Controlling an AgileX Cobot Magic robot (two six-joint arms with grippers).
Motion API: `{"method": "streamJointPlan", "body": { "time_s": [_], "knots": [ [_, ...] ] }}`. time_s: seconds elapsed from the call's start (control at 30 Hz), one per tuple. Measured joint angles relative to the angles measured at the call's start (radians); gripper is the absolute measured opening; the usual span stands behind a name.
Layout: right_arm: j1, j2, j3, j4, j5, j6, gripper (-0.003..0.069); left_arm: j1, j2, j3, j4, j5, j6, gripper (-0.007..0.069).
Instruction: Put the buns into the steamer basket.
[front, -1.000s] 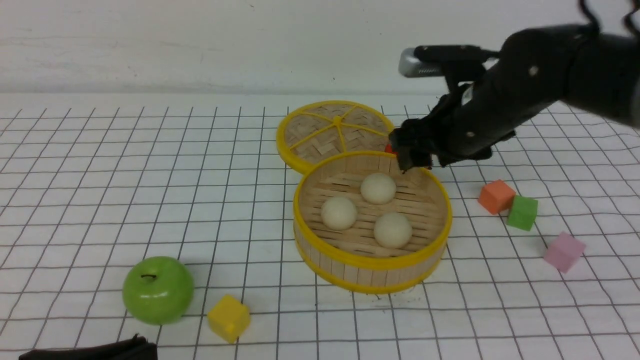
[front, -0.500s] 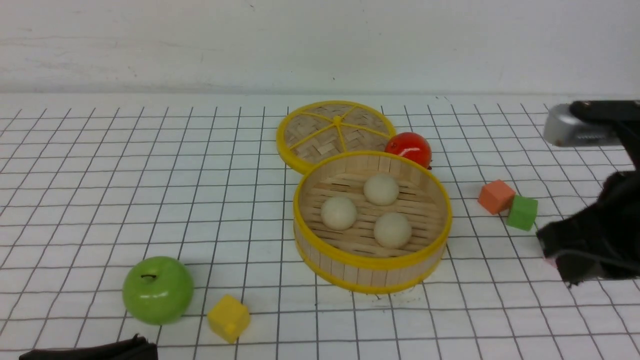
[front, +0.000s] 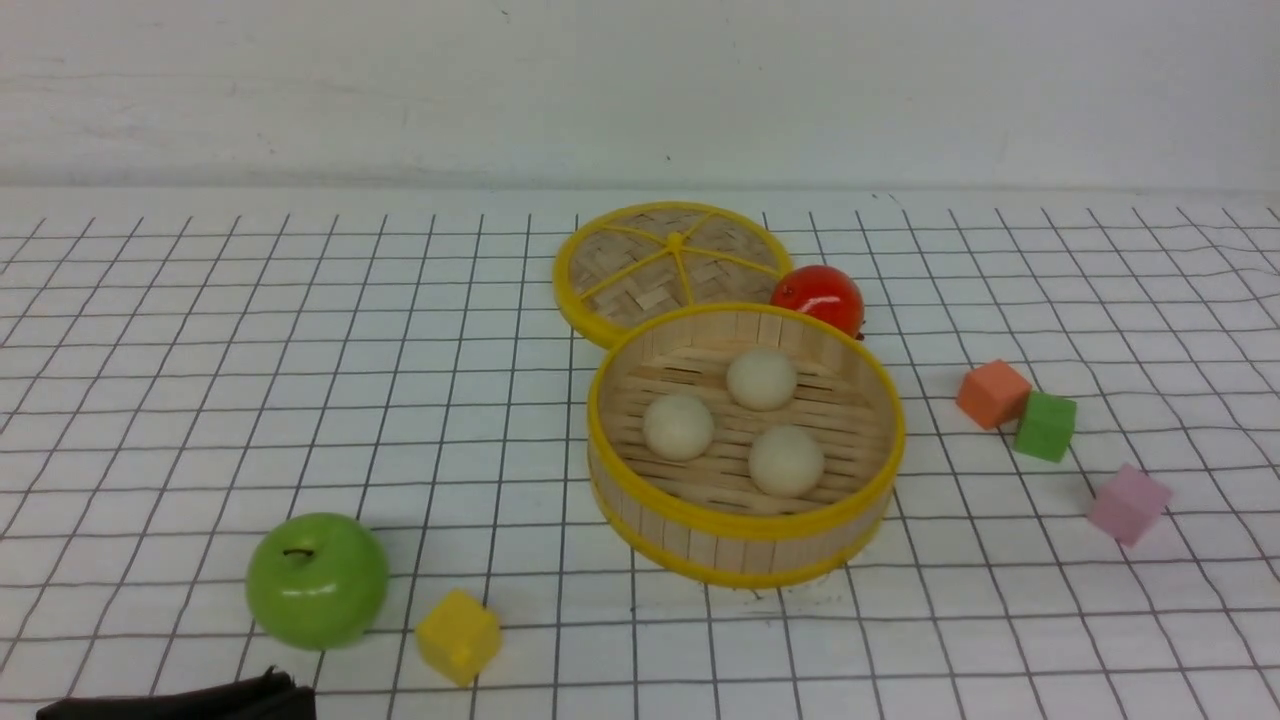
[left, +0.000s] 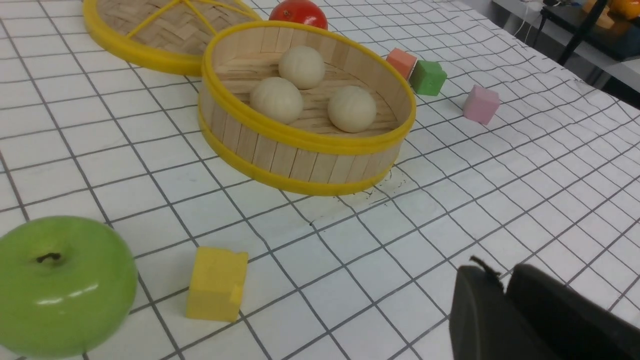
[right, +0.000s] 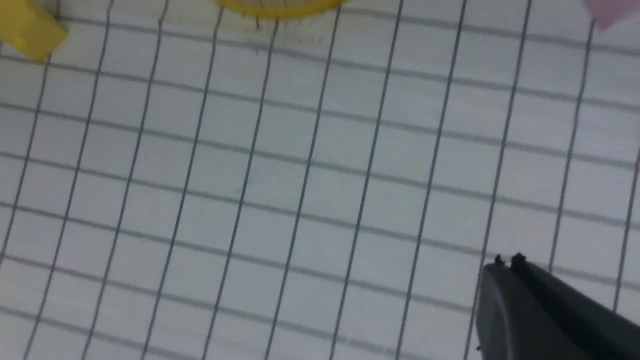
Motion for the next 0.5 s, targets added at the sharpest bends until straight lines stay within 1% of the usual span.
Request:
{"method": "streamJointPlan", "body": {
  "time_s": [0.03, 0.1, 0.17, 0.23, 0.27, 0.3, 0.33, 0.37, 0.4, 0.5],
  "knots": [
    [-0.042, -0.106, 0.104, 0.004, -0.113, -0.061, -0.0019, 0.0, 0.0, 0.0, 0.0, 0.0, 0.0, 0.0078],
    [-0.105, -0.279, 0.265, 0.01, -0.267, -0.129, -0.0019, 0.0, 0.0, 0.0, 0.0, 0.0, 0.0, 0.0081],
    [-0.152, -0.439, 0.457, 0.022, -0.428, -0.175, -0.0018, 0.0, 0.0, 0.0, 0.0, 0.0, 0.0, 0.0083],
    [-0.189, -0.61, 0.653, 0.024, -0.571, -0.191, -0.0018, 0.0, 0.0, 0.0, 0.0, 0.0, 0.0, 0.0085],
    [-0.191, -0.623, 0.669, 0.024, -0.582, -0.191, -0.0018, 0.0, 0.0, 0.0, 0.0, 0.0, 0.0, 0.0085],
    [-0.204, -0.726, 0.783, 0.024, -0.657, -0.19, -0.0018, 0.0, 0.0, 0.0, 0.0, 0.0, 0.0, 0.0089],
    [-0.204, -0.726, 0.796, 0.024, -0.657, -0.19, -0.0018, 0.0, 0.0, 0.0, 0.0, 0.0, 0.0, 0.0089],
    [-0.209, -0.8, 0.891, 0.025, -0.698, -0.166, -0.0018, 0.0, 0.0, 0.0, 0.0, 0.0, 0.0, 0.0091],
    [-0.211, -0.823, 0.928, 0.025, -0.709, -0.148, -0.0018, 0.0, 0.0, 0.0, 0.0, 0.001, 0.0, 0.0091],
    [-0.221, -0.839, 0.95, 0.025, -0.701, -0.093, -0.0017, 0.0, -0.001, 0.0, 0.0, 0.002, 0.0, 0.0092]
  ]
}}
